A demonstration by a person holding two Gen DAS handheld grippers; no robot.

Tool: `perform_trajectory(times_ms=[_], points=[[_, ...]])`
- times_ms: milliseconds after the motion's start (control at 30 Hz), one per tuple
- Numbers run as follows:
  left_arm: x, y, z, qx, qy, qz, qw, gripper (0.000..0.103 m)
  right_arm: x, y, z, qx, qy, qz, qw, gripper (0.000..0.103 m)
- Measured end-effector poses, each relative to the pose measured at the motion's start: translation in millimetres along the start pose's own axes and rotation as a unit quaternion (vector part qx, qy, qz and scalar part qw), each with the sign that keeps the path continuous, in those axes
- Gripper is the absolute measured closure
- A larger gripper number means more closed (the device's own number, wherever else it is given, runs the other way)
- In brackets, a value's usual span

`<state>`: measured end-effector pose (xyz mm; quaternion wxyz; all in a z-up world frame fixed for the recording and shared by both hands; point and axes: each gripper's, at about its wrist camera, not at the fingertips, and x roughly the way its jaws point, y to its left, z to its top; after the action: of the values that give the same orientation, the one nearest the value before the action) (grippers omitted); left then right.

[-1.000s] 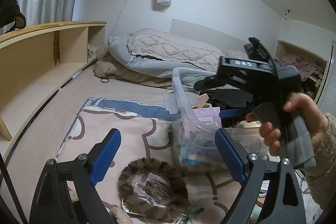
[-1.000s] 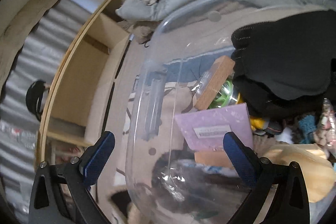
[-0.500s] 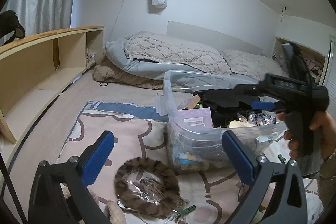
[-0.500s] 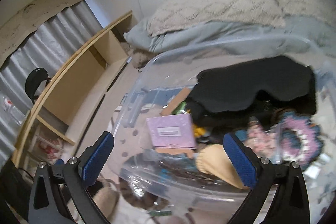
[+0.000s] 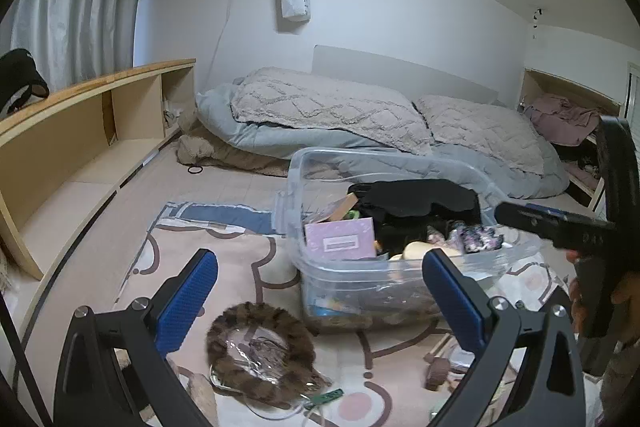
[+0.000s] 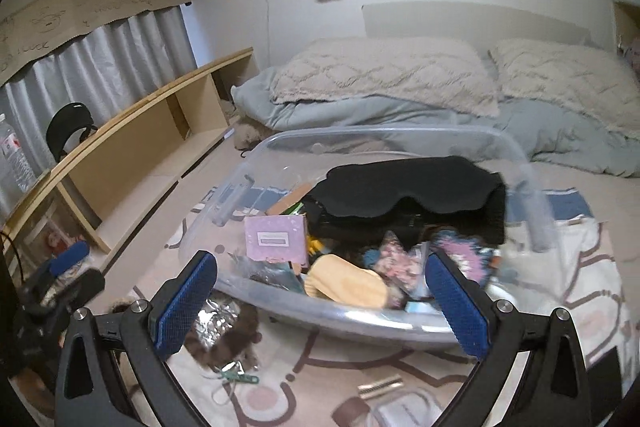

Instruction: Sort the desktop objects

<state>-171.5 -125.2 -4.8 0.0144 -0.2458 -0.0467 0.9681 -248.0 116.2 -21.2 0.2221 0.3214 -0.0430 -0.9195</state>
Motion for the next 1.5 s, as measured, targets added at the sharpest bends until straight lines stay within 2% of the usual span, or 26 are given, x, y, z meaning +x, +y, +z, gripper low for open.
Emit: perform_trajectory(times_ms=[300, 500, 733, 1067, 1300, 1500], points=[[-29, -38, 4, 0.027, -0.005, 0.004, 0.9996, 0.0, -59, -17, -10, -0.001, -0.032, -0.035, 0.999, 0.0], [-47, -56, 3, 0.02, -0.004, 0.01, 0.9997, 0.0, -98, -19, -21, -0.015, -0.066, -0.069, 0.995, 0.0], [-71, -70, -1, 0.021, -0.016, 0.016, 0.9995, 0.0, -128, -13, -38, -0.046, -0.079, -0.087, 0.992, 0.0], [-101, -91, -13, 0.038, -0.025, 0.014, 0.9989, 0.0, -168, -8, -66, -0.07, -0.09, -0.094, 0.989, 0.0], [-125, -112, -25, 0.07, -0.046, 0.012, 0.9964, 0.0, -187, -8, -78, -0.064, -0.098, -0.092, 0.989, 0.0], [-138, -116, -35, 0.073, -0.049, 0.008, 0.9961, 0.0, -199, -8, -88, -0.061, -0.103, -0.094, 0.988, 0.0]])
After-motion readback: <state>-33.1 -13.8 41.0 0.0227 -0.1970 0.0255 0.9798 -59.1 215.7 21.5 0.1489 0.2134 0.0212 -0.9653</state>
